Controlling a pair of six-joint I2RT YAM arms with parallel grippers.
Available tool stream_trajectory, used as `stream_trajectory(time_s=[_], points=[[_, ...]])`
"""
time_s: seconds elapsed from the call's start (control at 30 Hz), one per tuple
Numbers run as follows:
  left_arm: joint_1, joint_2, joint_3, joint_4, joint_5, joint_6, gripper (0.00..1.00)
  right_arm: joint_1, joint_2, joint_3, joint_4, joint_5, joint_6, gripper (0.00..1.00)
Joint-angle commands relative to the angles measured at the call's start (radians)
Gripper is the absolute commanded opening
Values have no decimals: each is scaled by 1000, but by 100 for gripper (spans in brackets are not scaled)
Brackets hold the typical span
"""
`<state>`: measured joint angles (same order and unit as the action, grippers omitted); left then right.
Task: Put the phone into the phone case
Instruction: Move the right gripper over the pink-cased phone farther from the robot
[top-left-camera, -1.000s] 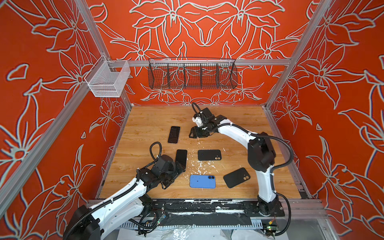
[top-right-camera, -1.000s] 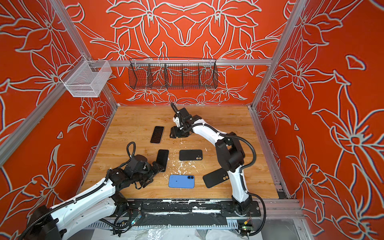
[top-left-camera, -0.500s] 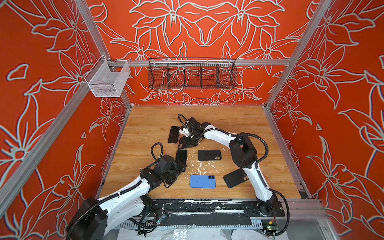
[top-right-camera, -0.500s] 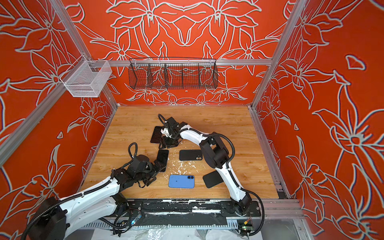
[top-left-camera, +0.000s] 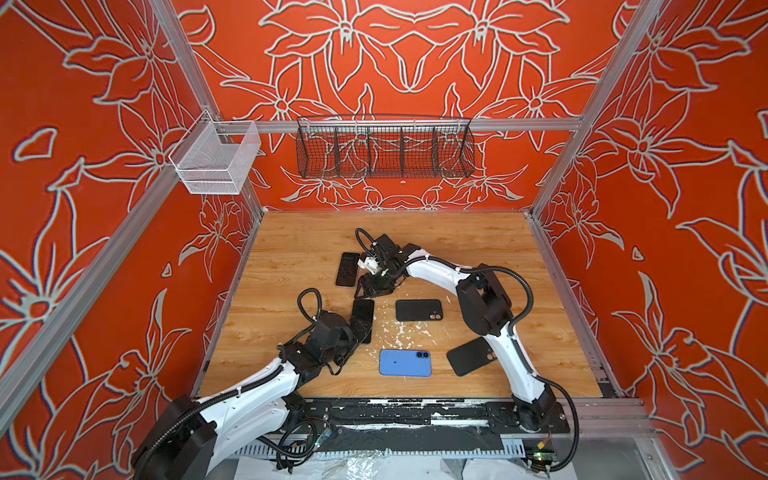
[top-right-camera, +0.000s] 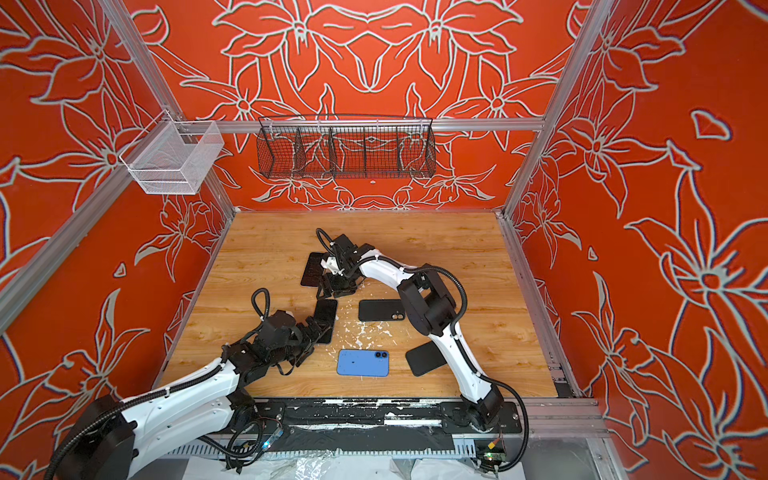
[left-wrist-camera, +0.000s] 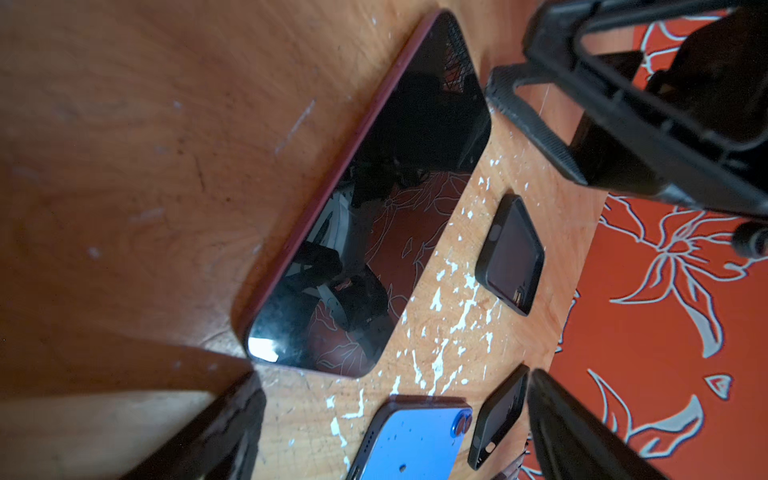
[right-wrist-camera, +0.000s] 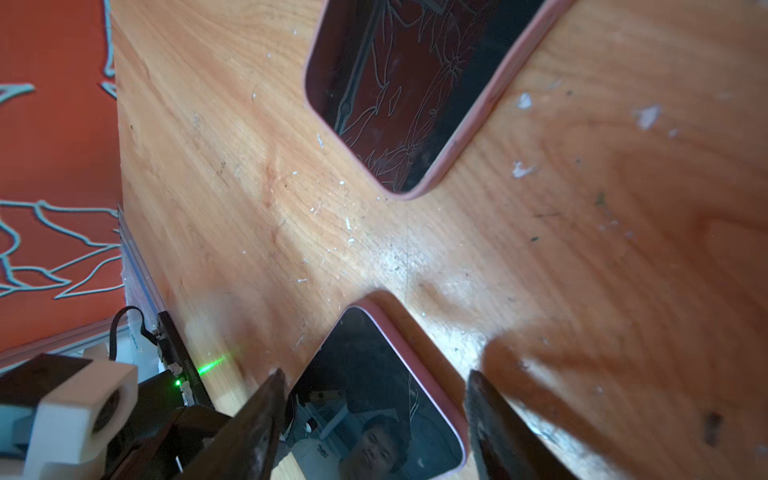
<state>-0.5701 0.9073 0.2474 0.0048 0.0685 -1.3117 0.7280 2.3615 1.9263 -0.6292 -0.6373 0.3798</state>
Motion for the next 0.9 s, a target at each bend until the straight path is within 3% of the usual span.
stream_trajectory(time_s=[0.0, 0.17, 0.43, 0.53, 0.63, 0.77, 0.87], points=[[41, -7, -25, 19, -33, 37, 97, 5, -20, -64, -12, -25, -33, 70], [93, 20, -20, 64, 13, 83, 97, 4, -49, -139, -4, -48, -39, 70], [104, 40, -3, 91, 33, 94, 97, 3, -121, -277, 59, -71, -12, 70], [107, 8, 20, 16, 31, 88, 97, 1, -126, -283, 42, -42, -8, 70], [107, -48, 72, -171, 52, 65, 97, -6, -118, -269, 30, -21, 8, 69], [105, -102, 91, -318, 170, 22, 97, -11, -107, -239, 30, -9, 28, 70], [102, -89, 71, -296, 262, -18, 97, -10, -95, -217, 31, -8, 37, 70]])
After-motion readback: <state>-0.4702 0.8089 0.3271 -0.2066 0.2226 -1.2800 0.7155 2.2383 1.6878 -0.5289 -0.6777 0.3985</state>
